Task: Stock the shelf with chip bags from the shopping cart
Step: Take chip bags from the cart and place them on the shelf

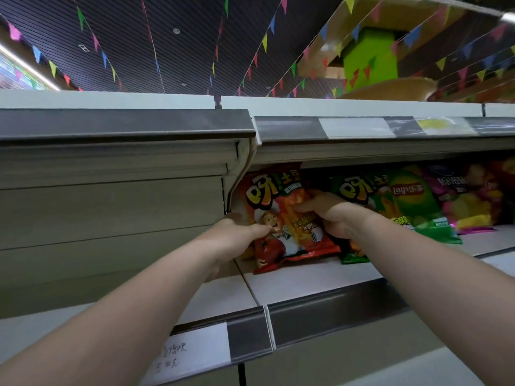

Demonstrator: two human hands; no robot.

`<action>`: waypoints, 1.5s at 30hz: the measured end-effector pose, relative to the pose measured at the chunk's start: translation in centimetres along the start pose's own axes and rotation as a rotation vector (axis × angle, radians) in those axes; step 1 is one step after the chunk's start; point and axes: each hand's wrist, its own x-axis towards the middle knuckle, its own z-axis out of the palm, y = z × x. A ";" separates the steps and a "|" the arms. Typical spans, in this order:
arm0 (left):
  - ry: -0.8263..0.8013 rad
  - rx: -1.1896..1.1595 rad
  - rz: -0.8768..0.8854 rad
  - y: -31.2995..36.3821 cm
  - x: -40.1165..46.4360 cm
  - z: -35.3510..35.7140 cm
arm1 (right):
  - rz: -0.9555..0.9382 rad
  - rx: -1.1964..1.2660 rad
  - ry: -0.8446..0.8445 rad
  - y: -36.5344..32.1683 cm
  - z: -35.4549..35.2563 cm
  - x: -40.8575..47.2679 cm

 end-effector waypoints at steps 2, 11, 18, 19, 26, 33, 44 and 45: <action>0.005 0.060 0.003 -0.2 -0.5 -0.6 | 0.017 -0.073 0.017 0.3 0.1 1.0; 0.045 0.063 0.013 -1.1 -1.8 -1.6 | 0.086 -0.286 0.127 1.0 0.4 2.1; 0.019 0.050 0.060 -1.2 -3.1 -1.4 | -0.076 -0.712 0.285 0.7 1.6 -0.4; 0.027 0.038 0.067 -1.2 -3.2 -1.5 | -0.067 -0.783 0.309 0.7 1.7 -1.0; 0.176 -0.094 0.123 -2.5 -3.9 -3.7 | -0.301 -1.019 0.235 -1.4 6.3 -6.8; 0.386 -0.128 0.120 -6.0 -6.3 -8.2 | -0.521 -0.870 -0.069 -3.3 13.8 -10.9; 0.610 -0.213 0.017 -16.6 -16.8 -23.7 | -0.712 -0.772 -0.298 -9.2 31.5 -18.1; 0.629 -0.214 -0.003 -17.8 -18.3 -25.5 | -0.730 -0.747 -0.320 -9.7 34.0 -19.0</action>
